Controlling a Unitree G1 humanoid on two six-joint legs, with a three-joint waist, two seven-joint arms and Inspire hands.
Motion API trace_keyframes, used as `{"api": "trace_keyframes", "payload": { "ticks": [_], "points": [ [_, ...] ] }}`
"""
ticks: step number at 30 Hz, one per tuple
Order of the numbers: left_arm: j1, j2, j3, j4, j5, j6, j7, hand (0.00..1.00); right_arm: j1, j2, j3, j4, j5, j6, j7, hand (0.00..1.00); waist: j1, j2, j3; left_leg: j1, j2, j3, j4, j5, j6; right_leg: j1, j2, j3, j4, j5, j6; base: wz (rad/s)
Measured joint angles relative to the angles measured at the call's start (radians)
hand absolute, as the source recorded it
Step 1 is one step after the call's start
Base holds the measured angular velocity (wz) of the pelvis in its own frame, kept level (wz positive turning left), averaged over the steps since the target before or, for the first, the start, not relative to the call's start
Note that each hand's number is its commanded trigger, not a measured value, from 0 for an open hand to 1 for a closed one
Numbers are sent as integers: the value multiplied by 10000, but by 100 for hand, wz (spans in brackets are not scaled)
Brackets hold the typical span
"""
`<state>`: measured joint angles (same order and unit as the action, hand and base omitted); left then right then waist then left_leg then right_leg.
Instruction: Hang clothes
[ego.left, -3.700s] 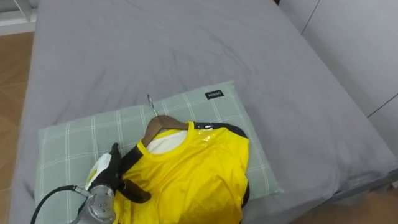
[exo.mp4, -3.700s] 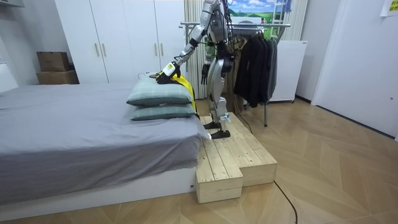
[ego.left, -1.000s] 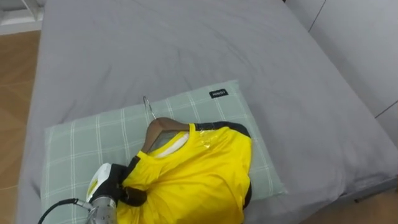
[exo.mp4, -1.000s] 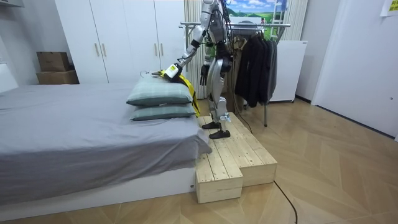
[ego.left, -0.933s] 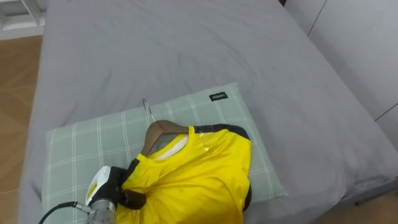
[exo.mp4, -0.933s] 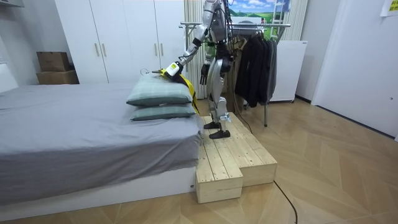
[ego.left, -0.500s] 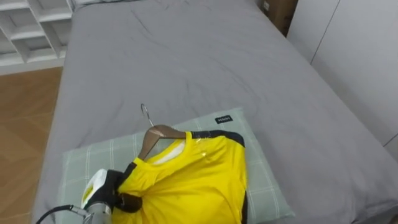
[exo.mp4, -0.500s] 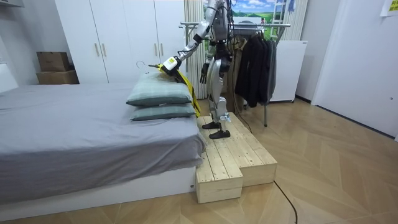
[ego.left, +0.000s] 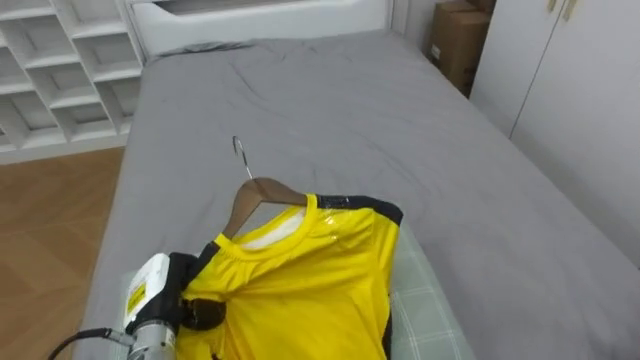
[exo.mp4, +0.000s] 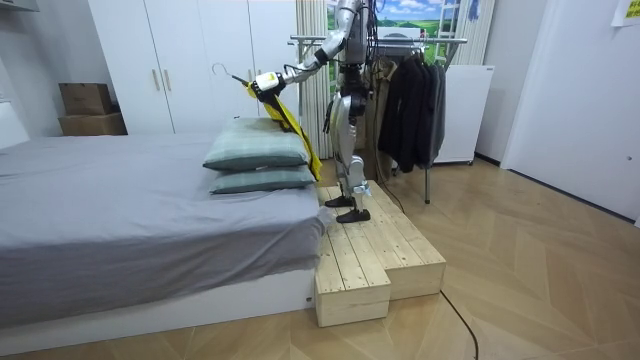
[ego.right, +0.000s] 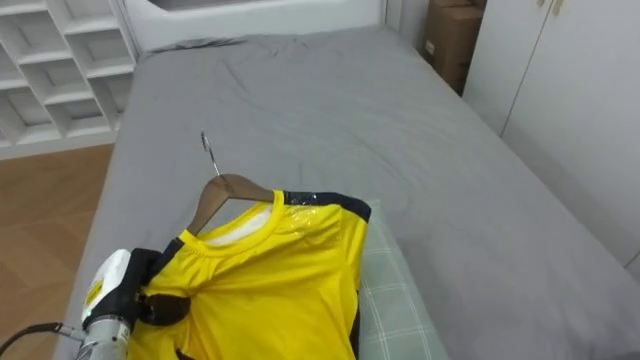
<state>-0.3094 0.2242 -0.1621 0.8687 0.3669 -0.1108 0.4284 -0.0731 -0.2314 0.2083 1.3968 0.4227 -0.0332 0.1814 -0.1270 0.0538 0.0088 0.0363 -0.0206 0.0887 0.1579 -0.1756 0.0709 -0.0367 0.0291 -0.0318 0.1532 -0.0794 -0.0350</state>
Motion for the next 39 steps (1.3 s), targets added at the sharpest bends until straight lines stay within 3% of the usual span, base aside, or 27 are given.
{"api": "trace_keyframes", "payload": {
  "ticks": [4,11,16,22,27,32,37,39],
  "points": [
    [148,68,23,-456,-16,0,0,100,208,0,-366,-7,-16,1,3,0,2,9,5,195,-2,-123,5,-26,-35,242,28,3,-32,-52,6,8],
    [453,454,25,-2213,9,-34,31,100,452,-1,-863,-42,-319,0,39,0,-32,44,-15,329,39,-112,11,-58,-63,372,72,36,-34,-66,-18,0],
    [481,723,17,-3017,727,-43,84,100,551,-20,-1241,-40,-683,3,26,0,-57,84,-13,631,51,-104,-83,-69,-80,632,86,31,-40,-97,-47,0],
    [541,777,18,-3298,849,-34,212,100,584,-68,-1330,-17,-792,17,28,0,-90,163,-39,787,59,-93,-133,-72,-91,756,94,33,-17,-151,-56,1],
    [628,870,39,-4153,1979,-24,217,100,580,-64,-1645,46,-1286,24,52,0,-117,183,-44,779,59,-124,-134,-72,-91,755,90,28,-19,-167,-61,1],
    [632,944,26,-4459,2432,-48,218,100,532,-62,-1681,41,-1551,14,136,0,-263,181,-41,777,58,-124,-137,-75,-92,757,86,39,-22,-178,-56,0],
    [632,1079,24,-4511,2819,-71,218,100,535,-70,-1704,60,-1577,13,136,0,-327,192,0,774,59,-125,-141,-80,-98,753,88,55,-21,-196,-57,0],
    [642,1132,15,-4705,2831,-108,219,100,523,-79,-1703,80,-1626,-6,25,0,-337,200,62,772,57,-121,-154,-81,-99,746,97,48,-30,-196,-57,0]
  ]
}}
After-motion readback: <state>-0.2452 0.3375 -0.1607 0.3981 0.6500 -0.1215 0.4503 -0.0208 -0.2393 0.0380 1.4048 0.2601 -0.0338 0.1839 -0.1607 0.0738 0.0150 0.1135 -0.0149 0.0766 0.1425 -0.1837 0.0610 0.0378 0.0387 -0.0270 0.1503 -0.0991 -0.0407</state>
